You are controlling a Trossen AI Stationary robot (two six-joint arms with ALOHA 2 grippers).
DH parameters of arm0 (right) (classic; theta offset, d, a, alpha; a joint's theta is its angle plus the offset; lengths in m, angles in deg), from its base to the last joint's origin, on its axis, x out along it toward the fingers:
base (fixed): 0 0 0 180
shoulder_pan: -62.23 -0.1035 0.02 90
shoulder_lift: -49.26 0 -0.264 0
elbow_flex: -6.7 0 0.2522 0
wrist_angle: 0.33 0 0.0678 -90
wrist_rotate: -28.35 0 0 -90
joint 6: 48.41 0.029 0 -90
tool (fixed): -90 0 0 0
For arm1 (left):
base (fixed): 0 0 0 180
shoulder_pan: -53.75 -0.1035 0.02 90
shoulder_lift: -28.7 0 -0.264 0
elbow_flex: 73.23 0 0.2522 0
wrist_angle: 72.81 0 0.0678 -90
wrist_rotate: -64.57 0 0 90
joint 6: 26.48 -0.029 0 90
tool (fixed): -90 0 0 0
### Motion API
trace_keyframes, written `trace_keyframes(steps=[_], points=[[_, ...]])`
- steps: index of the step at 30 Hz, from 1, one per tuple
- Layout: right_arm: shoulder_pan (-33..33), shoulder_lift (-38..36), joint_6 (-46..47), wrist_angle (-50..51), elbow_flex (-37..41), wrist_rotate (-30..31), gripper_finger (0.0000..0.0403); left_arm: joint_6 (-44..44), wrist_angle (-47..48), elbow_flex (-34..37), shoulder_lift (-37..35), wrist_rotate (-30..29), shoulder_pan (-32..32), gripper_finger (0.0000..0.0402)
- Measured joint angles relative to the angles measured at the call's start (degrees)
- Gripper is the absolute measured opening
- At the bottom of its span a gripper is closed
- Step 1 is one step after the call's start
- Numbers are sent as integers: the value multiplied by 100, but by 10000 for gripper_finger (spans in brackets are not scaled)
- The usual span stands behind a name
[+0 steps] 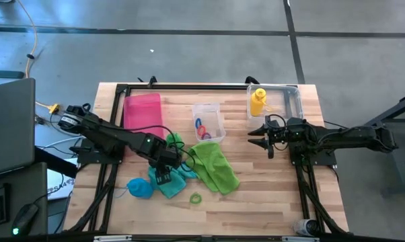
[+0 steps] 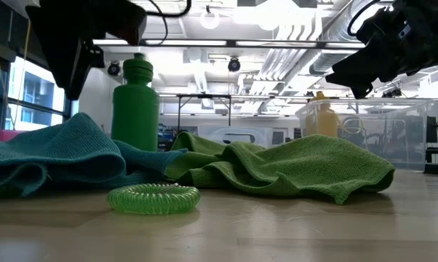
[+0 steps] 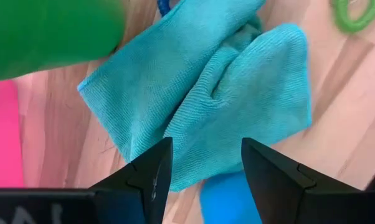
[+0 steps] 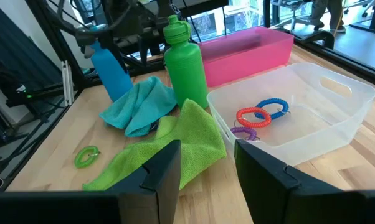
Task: Pick & Place Sports Items
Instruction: Put the blue microfiber towel into the red bin
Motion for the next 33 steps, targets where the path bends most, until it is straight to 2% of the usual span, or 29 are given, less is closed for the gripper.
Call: trace_keyframes(steps=[11, 33], points=[[2, -2, 0, 14, 0, 2, 142, 30, -137, 257, 141, 0, 8, 186], [0, 0, 0, 93, 0, 0, 142, 25, -1004, 253, 750, 145, 102, 181]])
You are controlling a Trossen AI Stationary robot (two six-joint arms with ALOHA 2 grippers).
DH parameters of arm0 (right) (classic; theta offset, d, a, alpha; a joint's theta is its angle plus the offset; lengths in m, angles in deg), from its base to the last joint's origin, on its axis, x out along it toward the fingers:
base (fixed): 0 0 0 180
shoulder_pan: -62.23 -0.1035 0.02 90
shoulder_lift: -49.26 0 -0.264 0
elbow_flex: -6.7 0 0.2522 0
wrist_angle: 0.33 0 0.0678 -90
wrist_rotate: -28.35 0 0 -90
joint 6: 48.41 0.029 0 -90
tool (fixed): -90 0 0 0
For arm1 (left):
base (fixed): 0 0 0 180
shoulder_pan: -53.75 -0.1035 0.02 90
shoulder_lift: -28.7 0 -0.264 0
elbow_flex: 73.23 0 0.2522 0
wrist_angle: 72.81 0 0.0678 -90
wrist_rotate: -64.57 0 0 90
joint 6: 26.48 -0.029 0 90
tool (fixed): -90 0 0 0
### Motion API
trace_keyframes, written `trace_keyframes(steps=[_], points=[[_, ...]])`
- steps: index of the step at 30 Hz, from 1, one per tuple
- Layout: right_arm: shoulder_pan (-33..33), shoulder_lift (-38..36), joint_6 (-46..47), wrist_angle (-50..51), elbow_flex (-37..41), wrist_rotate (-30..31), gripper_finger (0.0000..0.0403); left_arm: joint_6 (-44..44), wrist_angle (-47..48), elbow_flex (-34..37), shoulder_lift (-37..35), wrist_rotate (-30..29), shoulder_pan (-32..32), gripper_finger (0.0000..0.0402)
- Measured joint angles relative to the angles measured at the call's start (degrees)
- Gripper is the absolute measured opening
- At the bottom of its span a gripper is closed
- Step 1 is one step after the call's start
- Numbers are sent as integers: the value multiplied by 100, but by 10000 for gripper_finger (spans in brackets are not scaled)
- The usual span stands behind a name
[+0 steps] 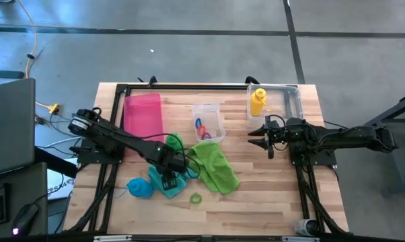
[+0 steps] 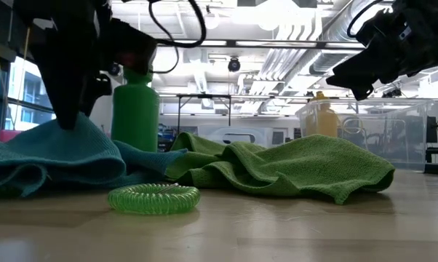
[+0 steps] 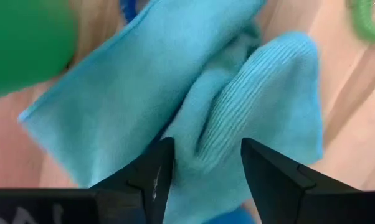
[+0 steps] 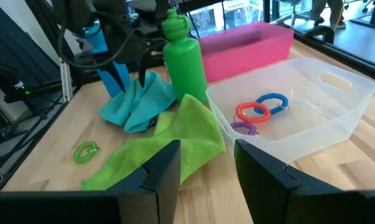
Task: Pick & Place Sports Items
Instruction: Put the blue microfiber towel into the red bin
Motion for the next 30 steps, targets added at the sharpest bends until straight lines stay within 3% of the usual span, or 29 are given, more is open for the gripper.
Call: trace_keyframes(steps=[4, 9, 11, 18, 30], points=[[1, -1, 0, 32, 0, 1, 142, 0, -96, -2, 13, -3, 81, 140], [2, 0, 0, 55, 0, 2, 142, -1, -111, 0, 10, 27, 130, 35], [2, -2, 0, 55, 0, 2, 142, -12, -78, 0, -39, 115, 131, 11], [2, -2, 0, 70, 0, 2, 142, 97, -95, 0, -582, 345, 134, 5], [2, -2, 0, 75, 0, 1, 142, 618, -81, 0, -2237, 385, 132, 3]])
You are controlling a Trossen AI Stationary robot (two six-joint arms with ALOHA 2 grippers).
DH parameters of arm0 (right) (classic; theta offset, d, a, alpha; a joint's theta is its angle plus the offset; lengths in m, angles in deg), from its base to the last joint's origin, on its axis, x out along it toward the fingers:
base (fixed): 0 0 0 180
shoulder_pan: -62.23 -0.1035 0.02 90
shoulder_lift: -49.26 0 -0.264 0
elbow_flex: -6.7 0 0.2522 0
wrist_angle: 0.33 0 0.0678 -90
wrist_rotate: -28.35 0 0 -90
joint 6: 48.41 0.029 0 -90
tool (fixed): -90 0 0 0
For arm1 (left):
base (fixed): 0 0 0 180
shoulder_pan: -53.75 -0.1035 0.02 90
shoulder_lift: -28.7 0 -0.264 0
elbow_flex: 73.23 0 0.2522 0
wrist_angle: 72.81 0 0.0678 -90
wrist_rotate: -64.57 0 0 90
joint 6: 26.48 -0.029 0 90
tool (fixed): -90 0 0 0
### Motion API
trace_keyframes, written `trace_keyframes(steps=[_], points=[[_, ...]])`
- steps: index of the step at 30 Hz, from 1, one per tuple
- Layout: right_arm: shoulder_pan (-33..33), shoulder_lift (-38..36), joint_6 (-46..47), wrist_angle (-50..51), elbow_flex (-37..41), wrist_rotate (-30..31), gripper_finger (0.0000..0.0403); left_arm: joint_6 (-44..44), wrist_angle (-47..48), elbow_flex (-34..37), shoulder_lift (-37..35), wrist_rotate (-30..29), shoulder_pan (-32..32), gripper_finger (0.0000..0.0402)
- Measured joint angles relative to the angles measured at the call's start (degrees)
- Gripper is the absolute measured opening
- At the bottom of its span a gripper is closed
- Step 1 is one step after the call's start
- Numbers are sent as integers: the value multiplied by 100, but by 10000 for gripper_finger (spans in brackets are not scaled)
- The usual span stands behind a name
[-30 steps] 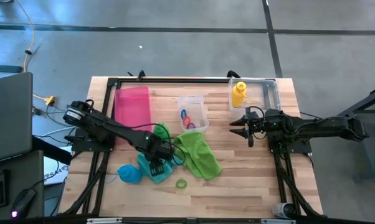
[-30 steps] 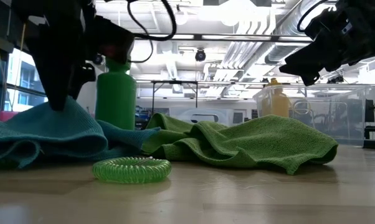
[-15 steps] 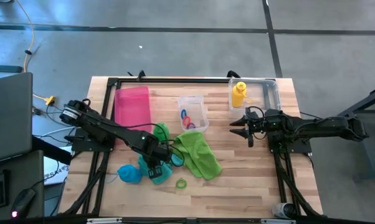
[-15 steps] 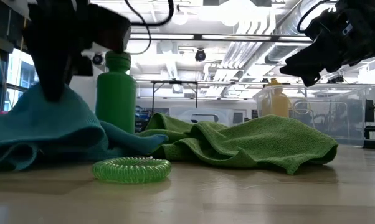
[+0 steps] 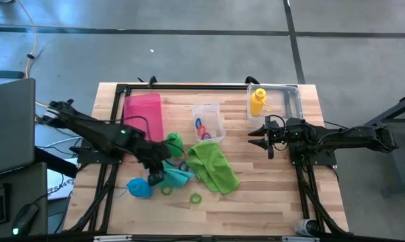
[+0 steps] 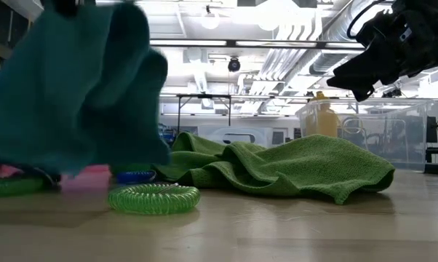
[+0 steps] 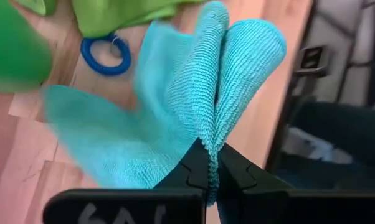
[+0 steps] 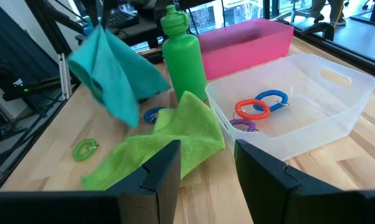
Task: Pick & Place Sports Items
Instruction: Put the blue microfiber towel into the red bin
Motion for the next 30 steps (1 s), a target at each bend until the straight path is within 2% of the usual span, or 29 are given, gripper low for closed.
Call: trace_keyframes(steps=[12, 21, 30], points=[[0, 0, 0, 7, 0, 1, 142, 248, 9, -499, -1568, -84, 253, 1], [-2, 0, -2, 20, 0, -1, 142, 249, 596, -794, -2151, -203, 305, 0], [0, 0, 0, 24, 0, -1, 142, 377, 987, -811, -2481, -763, -210, 0]])
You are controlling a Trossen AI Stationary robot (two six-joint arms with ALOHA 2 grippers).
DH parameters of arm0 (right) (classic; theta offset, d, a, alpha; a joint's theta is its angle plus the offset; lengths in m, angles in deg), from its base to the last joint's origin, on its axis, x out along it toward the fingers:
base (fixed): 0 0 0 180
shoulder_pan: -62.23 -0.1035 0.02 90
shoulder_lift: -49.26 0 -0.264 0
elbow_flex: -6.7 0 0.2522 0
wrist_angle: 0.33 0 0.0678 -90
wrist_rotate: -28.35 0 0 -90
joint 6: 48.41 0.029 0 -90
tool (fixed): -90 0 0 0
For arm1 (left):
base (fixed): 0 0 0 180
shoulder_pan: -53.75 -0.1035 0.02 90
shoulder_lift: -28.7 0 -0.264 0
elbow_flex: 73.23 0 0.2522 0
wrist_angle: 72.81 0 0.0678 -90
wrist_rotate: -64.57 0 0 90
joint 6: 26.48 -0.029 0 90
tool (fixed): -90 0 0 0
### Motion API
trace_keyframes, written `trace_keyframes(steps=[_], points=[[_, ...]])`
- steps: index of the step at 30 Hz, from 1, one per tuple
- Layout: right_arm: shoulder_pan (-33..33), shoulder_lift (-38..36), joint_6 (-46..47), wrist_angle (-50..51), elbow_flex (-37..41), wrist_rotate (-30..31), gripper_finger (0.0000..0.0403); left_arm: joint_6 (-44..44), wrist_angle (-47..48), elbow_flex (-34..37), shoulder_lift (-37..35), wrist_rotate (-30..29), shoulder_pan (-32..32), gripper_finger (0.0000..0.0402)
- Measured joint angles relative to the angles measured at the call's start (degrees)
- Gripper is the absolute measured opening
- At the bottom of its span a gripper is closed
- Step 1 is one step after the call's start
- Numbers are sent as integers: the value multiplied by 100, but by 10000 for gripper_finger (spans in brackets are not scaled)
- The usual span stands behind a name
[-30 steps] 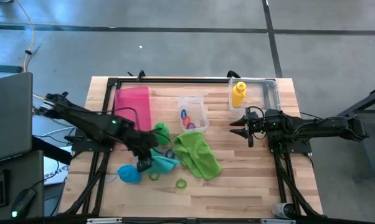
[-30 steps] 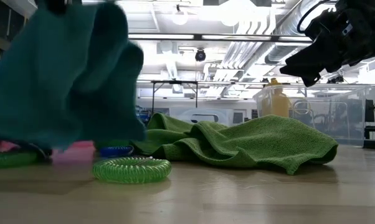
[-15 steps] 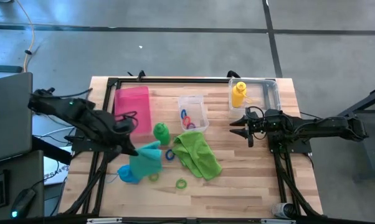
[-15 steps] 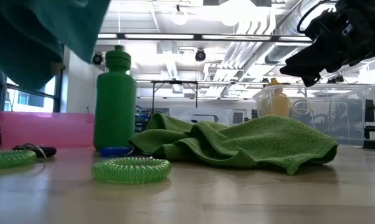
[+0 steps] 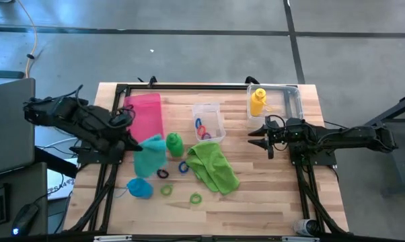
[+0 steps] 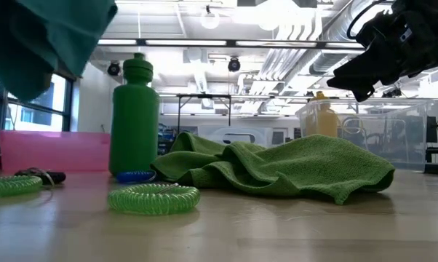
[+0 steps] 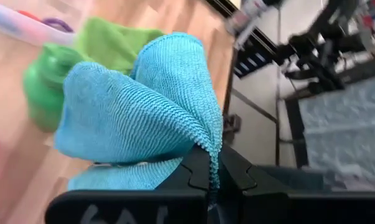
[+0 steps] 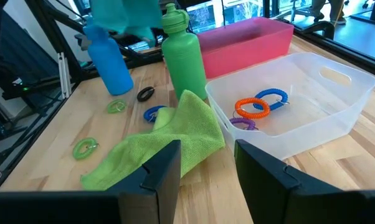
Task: Pick & Place Sports Items
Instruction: Put the blue microfiber towel into the red bin
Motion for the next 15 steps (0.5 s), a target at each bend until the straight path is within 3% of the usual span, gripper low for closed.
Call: trace_keyframes(steps=[15], points=[[0, 0, 0, 13, 0, 2, 142, -117, 1069, 2, -37, -1309, -1527, 0]])
